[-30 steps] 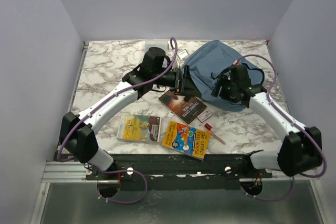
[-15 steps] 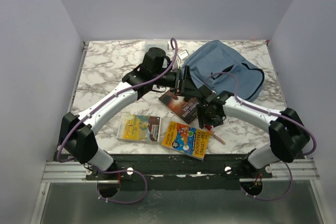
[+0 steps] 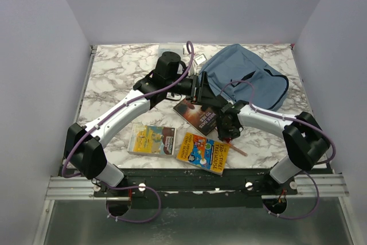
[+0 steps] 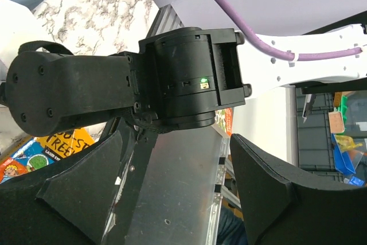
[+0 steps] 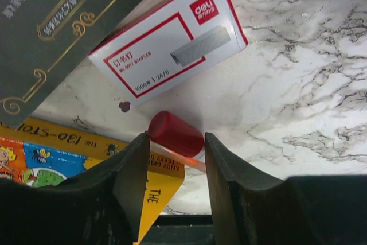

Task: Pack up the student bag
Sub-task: Pick up the stationery from the center of the board, then place the stationery in the student bag.

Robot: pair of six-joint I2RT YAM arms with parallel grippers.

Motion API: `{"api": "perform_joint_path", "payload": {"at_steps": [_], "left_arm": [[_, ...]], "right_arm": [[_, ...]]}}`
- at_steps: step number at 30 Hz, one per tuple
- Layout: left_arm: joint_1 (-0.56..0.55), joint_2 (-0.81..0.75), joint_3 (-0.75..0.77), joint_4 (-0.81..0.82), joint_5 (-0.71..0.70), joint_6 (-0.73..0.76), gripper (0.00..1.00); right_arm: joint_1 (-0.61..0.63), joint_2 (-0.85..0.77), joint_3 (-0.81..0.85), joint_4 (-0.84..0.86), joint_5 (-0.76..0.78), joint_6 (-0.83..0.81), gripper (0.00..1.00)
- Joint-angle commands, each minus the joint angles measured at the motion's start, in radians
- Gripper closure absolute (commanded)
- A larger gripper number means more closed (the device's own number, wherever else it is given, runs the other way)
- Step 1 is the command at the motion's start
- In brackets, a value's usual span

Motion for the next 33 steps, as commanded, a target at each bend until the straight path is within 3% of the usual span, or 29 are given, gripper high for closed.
{"api": "perform_joint_path", "payload": {"at_steps": [1, 10, 20, 24, 27, 30, 33], "left_arm": [[-0.004, -0.012, 0.010, 0.023, 0.032, 0.002, 0.21], [-0.003, -0.001, 0.008, 0.026, 0.037, -0.002, 0.22], [0.001, 0.004, 0.010, 0.027, 0.040, -0.002, 0.22], [0.001, 0.002, 0.010, 0.028, 0.043, 0.000, 0.22], [0.007, 0.002, 0.011, 0.027, 0.043, 0.000, 0.22], [0.007, 0.006, 0.011, 0.026, 0.045, -0.001, 0.22], [0.008, 0.010, 0.010, 0.027, 0.046, -0.001, 0.22]], "right_arm": [[0.000, 0.030, -0.006, 0.041, 0.062, -0.014, 0.55], [-0.001, 0.057, -0.001, 0.060, 0.122, -0.022, 0.64], [-0.014, -0.057, 0.068, 0.007, 0.249, -0.043, 0.92], [-0.132, -0.150, 0.084, 0.068, 0.162, -0.080, 0.96], [-0.331, -0.205, 0.087, 0.194, -0.035, -0.086, 0.96], [-0.506, -0.200, 0.098, 0.330, -0.208, -0.020, 0.96], [-0.602, -0.138, 0.140, 0.418, -0.275, 0.067, 0.96]]}}
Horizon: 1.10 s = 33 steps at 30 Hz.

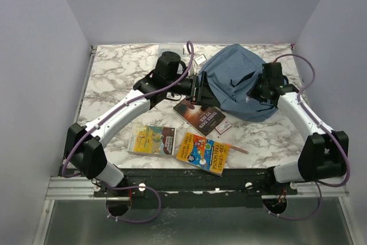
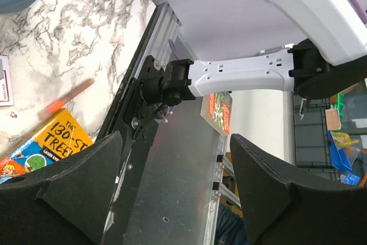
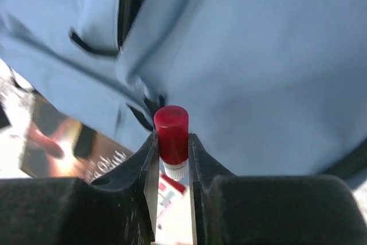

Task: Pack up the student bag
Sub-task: Place the stationery in the student bag.

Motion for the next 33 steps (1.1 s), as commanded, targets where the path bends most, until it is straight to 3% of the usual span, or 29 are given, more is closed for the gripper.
{"api": "perform_joint_path", "payload": {"at_steps": [1, 8, 13, 25, 33], "left_arm": [[0.006, 0.012, 0.012, 0.025, 0.028, 0.002, 0.22], [0.007, 0.013, 0.013, 0.024, 0.036, 0.000, 0.22], [0.008, 0.013, 0.017, 0.026, 0.041, -0.003, 0.22], [0.010, 0.020, 0.016, 0.034, 0.051, -0.013, 0.21], [0.010, 0.018, 0.016, 0.036, 0.054, -0.017, 0.21]], "right_arm": [[-0.117, 0.086, 0.065, 0.193, -0.203, 0.123, 0.97], [-0.184, 0.259, 0.174, 0.318, -0.282, 0.215, 0.97], [-0.192, 0.334, 0.241, 0.263, -0.210, 0.266, 0.96], [-0.193, 0.260, -0.072, 0.642, -0.122, 0.445, 0.94], [-0.258, 0.347, -0.115, 0.877, -0.286, 0.542, 0.93]]}}
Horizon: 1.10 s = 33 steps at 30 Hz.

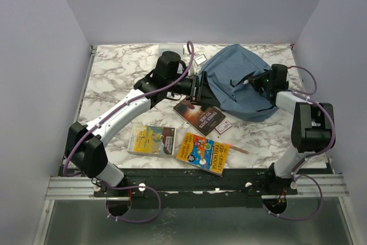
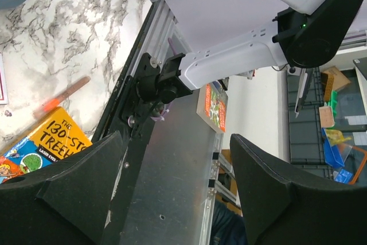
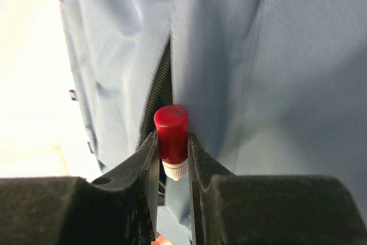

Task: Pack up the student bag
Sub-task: Place the stationery in the student bag.

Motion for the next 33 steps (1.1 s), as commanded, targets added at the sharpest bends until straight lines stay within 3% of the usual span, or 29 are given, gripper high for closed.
{"api": "perform_joint_path", "payload": {"at_steps": [1, 5, 11, 15, 24, 28, 33], "left_arm": [[0.004, 0.007, 0.016, 0.027, 0.030, -0.001, 0.22], [0.007, 0.003, 0.016, 0.030, 0.034, -0.003, 0.22], [0.006, -0.001, 0.012, 0.033, 0.033, -0.006, 0.21], [0.005, -0.002, 0.011, 0.036, 0.033, -0.008, 0.21], [0.005, -0.001, 0.010, 0.039, 0.035, -0.013, 0.21], [0.004, 0.002, 0.006, 0.046, 0.039, -0.019, 0.21], [0.004, -0.001, 0.005, 0.050, 0.043, -0.024, 0.21]], "right_arm": [[-0.030, 0.039, -0.029, 0.228, -0.100, 0.093, 0.93], [-0.037, 0.093, -0.013, 0.295, -0.164, 0.148, 0.91], [-0.037, 0.181, -0.058, 0.543, -0.254, 0.331, 0.90], [-0.036, 0.202, -0.052, 0.545, -0.249, 0.357, 0.84], [-0.037, 0.156, -0.007, 0.347, -0.240, 0.251, 0.46], [-0.037, 0.121, -0.007, 0.270, -0.237, 0.199, 0.45], [-0.037, 0.081, 0.042, 0.092, -0.219, 0.080, 0.51]]}}
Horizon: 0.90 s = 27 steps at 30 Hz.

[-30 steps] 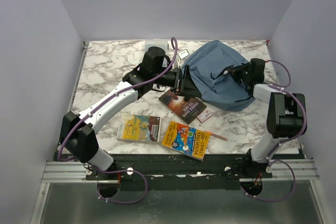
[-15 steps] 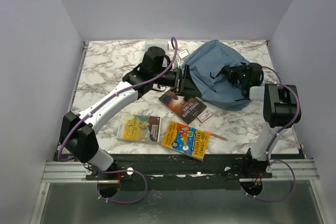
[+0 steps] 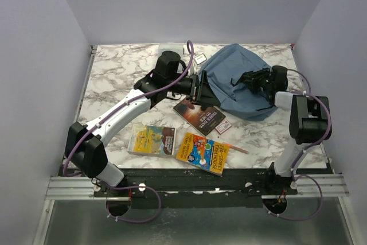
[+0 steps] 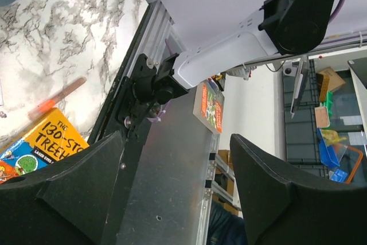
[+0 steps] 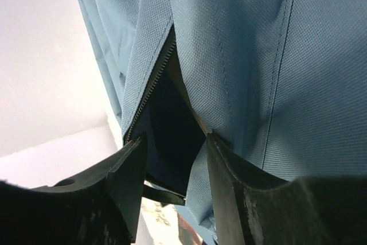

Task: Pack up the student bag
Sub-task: Place the stationery in the student bag.

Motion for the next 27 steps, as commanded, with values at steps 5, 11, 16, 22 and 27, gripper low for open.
{"api": "perform_joint_path", "payload": {"at_steps": [5, 11, 16, 22, 27], "left_arm": [[0.004, 0.002, 0.005, 0.038, 0.041, -0.007, 0.21], [0.004, -0.005, 0.009, 0.042, 0.050, -0.010, 0.21], [0.004, -0.004, 0.003, 0.043, 0.040, -0.007, 0.21], [0.004, -0.003, -0.004, 0.042, 0.024, -0.005, 0.21], [0.004, -0.011, -0.006, 0.042, 0.018, 0.001, 0.21]], "right_arm": [[0.000, -0.102, 0.163, -0.503, 0.041, -0.347, 0.54], [0.054, -0.317, 0.162, -0.857, 0.264, -0.695, 0.43], [0.208, -0.397, 0.188, -1.193, 0.422, -0.770, 0.38], [0.385, -0.445, 0.108, -1.422, 0.375, -0.661, 0.35], [0.441, -0.545, -0.038, -1.357, 0.181, -0.419, 0.34]]}}
